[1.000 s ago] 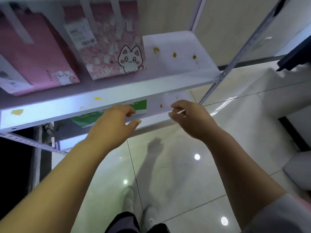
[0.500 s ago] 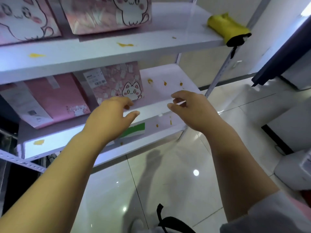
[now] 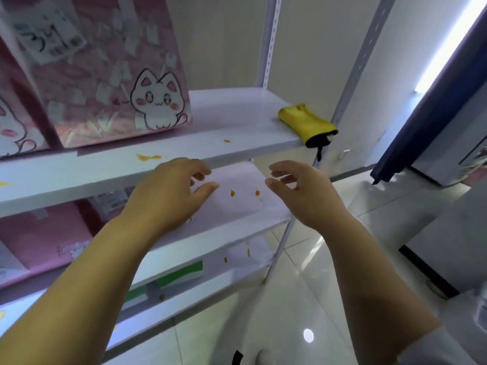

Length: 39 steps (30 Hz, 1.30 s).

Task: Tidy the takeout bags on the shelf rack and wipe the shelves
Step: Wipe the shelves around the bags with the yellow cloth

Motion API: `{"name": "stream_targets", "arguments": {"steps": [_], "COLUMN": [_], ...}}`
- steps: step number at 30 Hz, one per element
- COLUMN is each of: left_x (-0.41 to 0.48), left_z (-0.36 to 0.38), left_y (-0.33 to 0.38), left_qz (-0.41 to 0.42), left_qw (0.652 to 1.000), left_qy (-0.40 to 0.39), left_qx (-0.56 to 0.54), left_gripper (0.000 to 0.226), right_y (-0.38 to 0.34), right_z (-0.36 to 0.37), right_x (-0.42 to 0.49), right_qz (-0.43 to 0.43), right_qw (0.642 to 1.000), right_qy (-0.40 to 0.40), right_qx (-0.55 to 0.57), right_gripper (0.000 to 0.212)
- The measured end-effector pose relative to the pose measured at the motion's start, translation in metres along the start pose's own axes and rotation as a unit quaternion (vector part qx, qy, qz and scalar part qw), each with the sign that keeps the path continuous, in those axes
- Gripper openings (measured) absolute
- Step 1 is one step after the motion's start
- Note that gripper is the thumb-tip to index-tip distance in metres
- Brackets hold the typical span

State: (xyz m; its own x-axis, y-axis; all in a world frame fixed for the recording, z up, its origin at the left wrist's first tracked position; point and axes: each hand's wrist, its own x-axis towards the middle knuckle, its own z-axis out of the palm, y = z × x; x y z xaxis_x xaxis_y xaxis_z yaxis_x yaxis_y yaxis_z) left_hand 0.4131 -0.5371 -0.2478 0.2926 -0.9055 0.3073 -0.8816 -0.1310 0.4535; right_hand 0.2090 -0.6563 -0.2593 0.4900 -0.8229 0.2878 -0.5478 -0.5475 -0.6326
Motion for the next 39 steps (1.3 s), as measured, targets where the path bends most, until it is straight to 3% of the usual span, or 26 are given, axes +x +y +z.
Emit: {"name": "stream_targets", "arguments": {"steps": [10,18,22,25,28,31,39], "left_x": [0.104,0.144,0.144,0.141,0.136,0.128,0.097], "left_z": [0.054,0.083,0.088,0.087,0.083,0.077,0.063], "left_y": [0.044,0.056,0.054,0.05,0.046,0.04,0.019], "left_qz": [-0.045,-0.091,-0.121,-0.14,-0.155,-0.164,-0.188], "left_qw": [0.997,0.99,0.986,0.982,0.979,0.976,0.97], "left_qy": [0.061,0.095,0.097,0.1,0.1,0.104,0.109], "left_qx": [0.032,0.049,0.062,0.075,0.092,0.097,0.106], "left_gripper": [0.028,0.026,0.027,0.027,0.027,0.023,0.028], "right_y": [0.086,0.125,0.129,0.128,0.124,0.122,0.107], "right_z": [-0.05,-0.052,-0.044,-0.038,-0.034,-0.029,-0.012], "right_x": [0.122,0.209,0.229,0.236,0.239,0.237,0.223], "right_qz": [-0.096,-0.056,0.009,0.027,0.042,0.041,-0.084], "right_qw": [0.991,0.952,0.926,0.916,0.933,0.954,0.986], "right_qy": [0.028,-0.107,-0.182,-0.198,-0.166,-0.122,-0.129], "right_qx": [-0.094,-0.282,-0.33,-0.346,-0.318,-0.271,-0.064], "right_gripper": [0.041,0.069,0.068,0.055,0.039,0.038,0.041]}}
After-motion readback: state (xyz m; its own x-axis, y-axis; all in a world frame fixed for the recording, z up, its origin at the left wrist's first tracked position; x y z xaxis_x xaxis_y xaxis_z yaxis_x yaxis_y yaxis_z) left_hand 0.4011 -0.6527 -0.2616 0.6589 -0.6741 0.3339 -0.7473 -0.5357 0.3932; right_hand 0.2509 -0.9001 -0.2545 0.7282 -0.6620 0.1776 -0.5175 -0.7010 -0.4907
